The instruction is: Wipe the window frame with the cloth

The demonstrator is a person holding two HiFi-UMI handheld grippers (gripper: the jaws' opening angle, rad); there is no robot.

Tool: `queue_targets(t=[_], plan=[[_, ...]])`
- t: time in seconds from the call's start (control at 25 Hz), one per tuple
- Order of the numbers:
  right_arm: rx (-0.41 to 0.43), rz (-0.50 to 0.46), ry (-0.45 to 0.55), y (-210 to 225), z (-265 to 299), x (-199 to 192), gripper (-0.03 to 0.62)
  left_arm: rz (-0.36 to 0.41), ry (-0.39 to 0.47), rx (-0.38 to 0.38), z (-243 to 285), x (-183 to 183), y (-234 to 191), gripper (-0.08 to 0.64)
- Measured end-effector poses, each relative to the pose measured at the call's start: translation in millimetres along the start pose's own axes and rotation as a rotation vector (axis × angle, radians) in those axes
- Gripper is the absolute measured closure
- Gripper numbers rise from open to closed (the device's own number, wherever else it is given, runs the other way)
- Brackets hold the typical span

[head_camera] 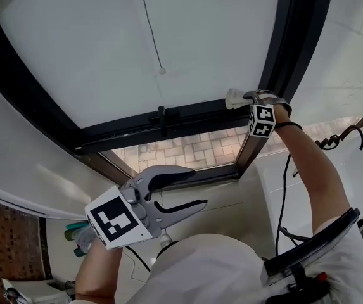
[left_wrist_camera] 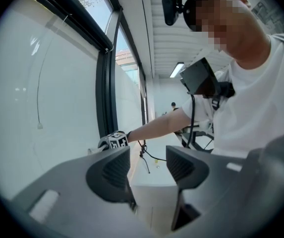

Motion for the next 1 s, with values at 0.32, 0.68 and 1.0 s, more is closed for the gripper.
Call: queue_targets(t=[0.32,0.68,1.0], plan=[[0.071,0.035,0.078,-17,-14,3,0.522,0.007,-0.024,-0.004,16,2,10,0.316],[0.047,0.195,0.149,-57,-58,3,0.520,0.003,-0.027,0.040,26,5,27,0.316],[-0.011,0.590,0.196,-100,-125,2,0.520,-0.059,-0.018,0.149,16,-8,32,0.316]])
Point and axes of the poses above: the fingertips, and each gripper's own axes: z forward along the fingers, y to its right, x out of its top, the point moved 8 cm from there along -z, backward along the fingers, and after that the axes turned 8 degrees about y, right-handed, at the moved point
